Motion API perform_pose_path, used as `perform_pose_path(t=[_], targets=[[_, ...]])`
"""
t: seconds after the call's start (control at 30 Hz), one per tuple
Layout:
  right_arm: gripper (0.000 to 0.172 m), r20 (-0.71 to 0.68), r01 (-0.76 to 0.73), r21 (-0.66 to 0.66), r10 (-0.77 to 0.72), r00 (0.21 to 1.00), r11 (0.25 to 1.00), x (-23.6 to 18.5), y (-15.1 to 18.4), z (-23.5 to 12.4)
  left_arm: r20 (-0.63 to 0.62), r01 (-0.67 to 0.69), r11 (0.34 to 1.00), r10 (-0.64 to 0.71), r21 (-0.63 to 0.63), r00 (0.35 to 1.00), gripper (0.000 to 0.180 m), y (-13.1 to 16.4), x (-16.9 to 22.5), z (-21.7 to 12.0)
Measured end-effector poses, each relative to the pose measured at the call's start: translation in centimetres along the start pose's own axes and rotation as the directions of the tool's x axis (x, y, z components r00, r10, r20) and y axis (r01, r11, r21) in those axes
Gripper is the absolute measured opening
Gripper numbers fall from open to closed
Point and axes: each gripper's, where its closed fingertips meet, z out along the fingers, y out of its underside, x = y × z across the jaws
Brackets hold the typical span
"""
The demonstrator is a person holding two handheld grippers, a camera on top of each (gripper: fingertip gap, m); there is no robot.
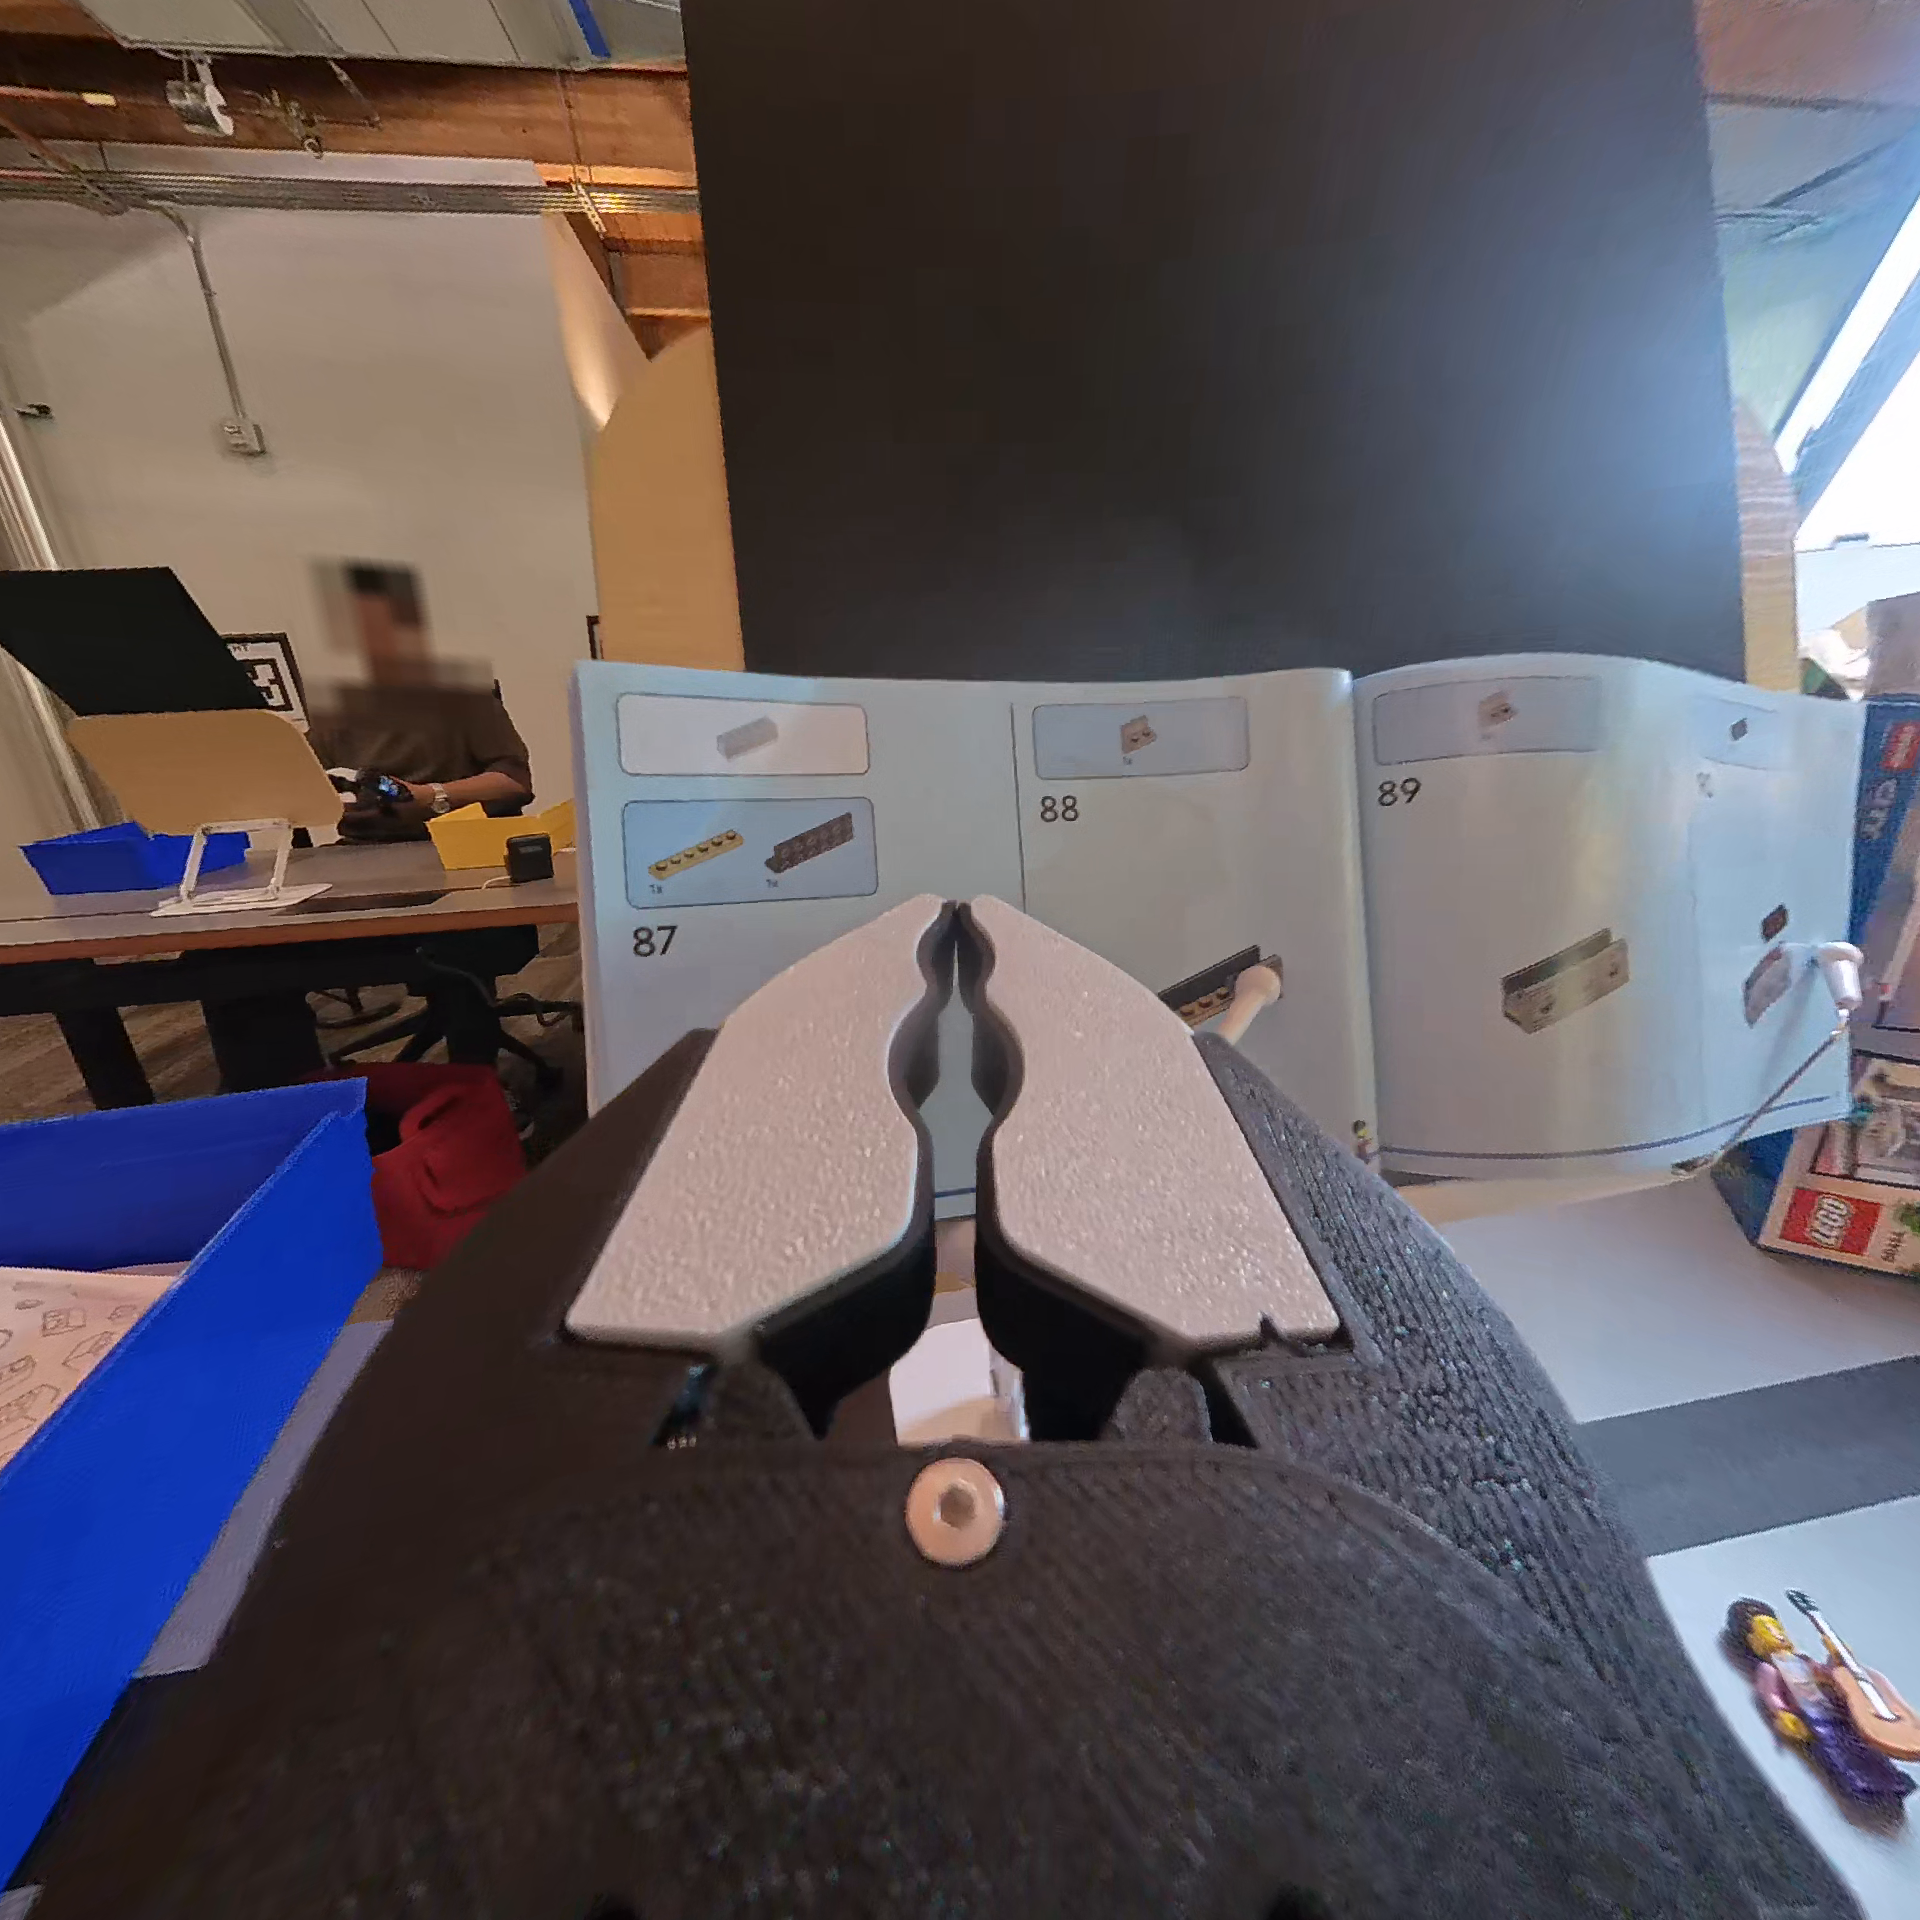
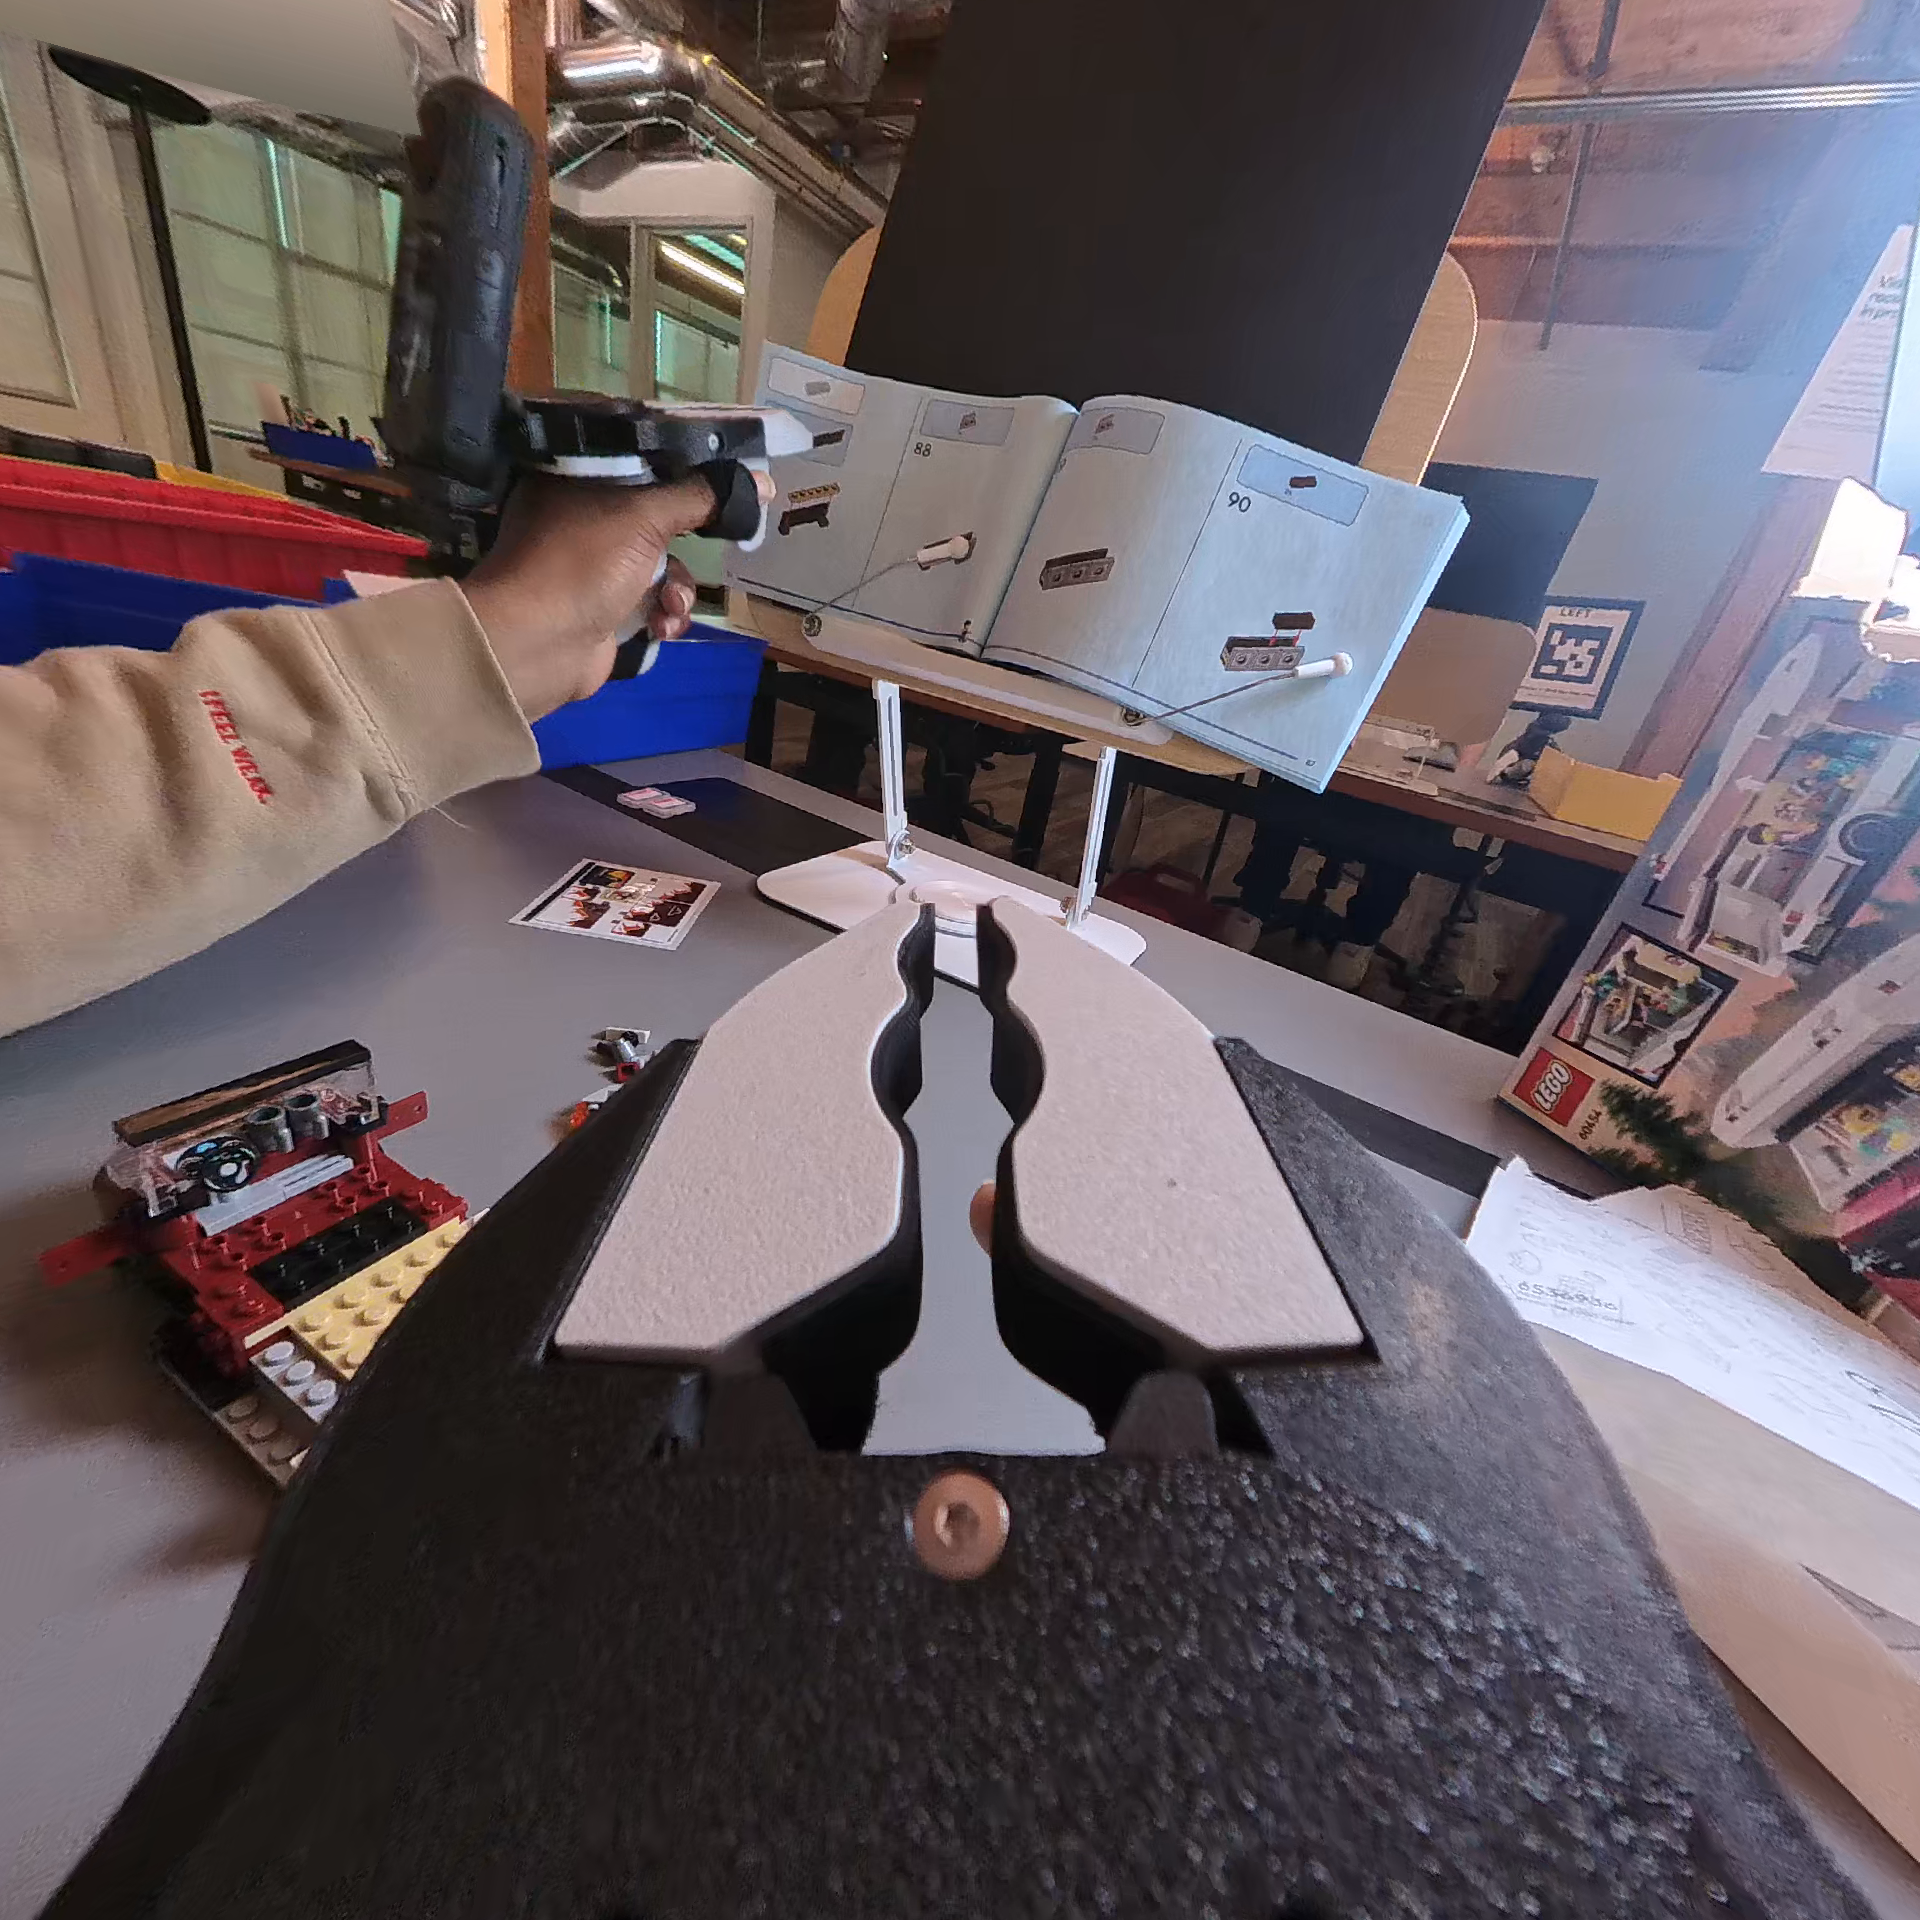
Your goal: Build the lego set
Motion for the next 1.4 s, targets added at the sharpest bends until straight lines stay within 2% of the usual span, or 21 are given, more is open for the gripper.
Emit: perform_pose_path(t=[0.13, 0.23, 0.4, 0.5, 0.63, 0.8, 0.87, 0.93, 1.03, 1.1, 1.17, 1.27, 1.4], targets=[[0.008, -0.003, 0.011, -0.012, -0.011, 1.000, 1.000, -0.1, 0.3, 0.1, -0.049, 0.001, 1.000, -0.001, 0.007, 0.999, 0.000, -2.2, 1.3, -0.8], [0.008, 0.001, 0.013, -0.010, -0.013, 1.000, 1.000, -0.2, 0.3, 0.0, -0.086, -0.031, 0.999, 0.034, 0.035, 0.996, 0.000, -5.5, 1.5, -2.4], [0.008, 0.003, 0.017, -0.008, -0.017, 1.000, 1.000, -0.4, 0.2, -0.1, -0.124, 0.035, 0.991, -0.019, 0.128, 0.992, 0.000, -12.5, -1.6, -8.5], [0.010, 0.006, 0.004, -0.025, -0.003, 1.000, 1.000, -0.5, 0.4, -0.1, -0.153, -0.015, 0.992, 0.034, 0.127, 0.988, 0.002, -13.6, -3.4, -12.5], [0.014, 0.007, -0.017, -0.037, 0.018, 1.000, 0.999, -0.6, 0.5, -0.1, -0.163, -0.105, 0.994, 0.107, 0.022, 0.981, 0.010, -10.9, -6.0, -17.3], [0.016, 0.016, -0.032, -0.052, 0.033, 0.999, 0.998, -1.1, 0.9, 0.0, -0.181, -0.194, 0.954, 0.154, -0.229, 0.971, 0.029, -5.3, -11.2, -22.4], [0.017, 0.020, -0.028, -0.052, 0.029, 0.999, 0.998, -1.3, 0.8, 0.0, -0.193, -0.227, 0.908, 0.167, -0.352, 0.967, 0.032, -3.2, -14.0, -24.0], [0.016, 0.062, -0.020, -0.051, 0.023, 0.998, 0.998, -2.0, 0.8, 0.1, -0.222, -0.272, 0.829, 0.184, -0.488, 0.958, 0.030, -0.7, -16.6, -25.4], [0.025, 0.253, 0.041, -0.137, -0.004, 0.967, 0.990, -4.8, 2.0, 0.3, -0.273, -0.334, 0.694, 0.202, -0.637, 0.940, 0.030, 2.8, -19.5, -27.3], [0.039, 0.446, 0.078, -0.214, 0.027, 0.895, 0.974, -7.4, 2.9, -0.2, -0.299, -0.364, 0.622, 0.211, -0.693, 0.931, 0.032, 4.8, -20.7, -28.1], [0.061, 0.581, 0.214, -0.330, 0.019, 0.813, 0.920, -8.5, 4.6, -0.8, -0.313, -0.372, 0.595, 0.205, -0.712, 0.927, 0.033, 5.8, -21.2, -28.5], [0.069, 0.732, 0.376, -0.398, 0.042, 0.680, 0.837, -10.3, 5.9, -1.7, -0.336, -0.389, 0.611, 0.207, -0.689, 0.919, 0.033, 5.8, -20.6, -28.5], [0.079, 0.842, 0.609, -0.408, 0.023, 0.538, 0.680, -12.9, 8.5, -2.2, -0.360, -0.397, 0.662, 0.201, -0.636, 0.911, 0.032, 4.8, -18.7, -28.6]])
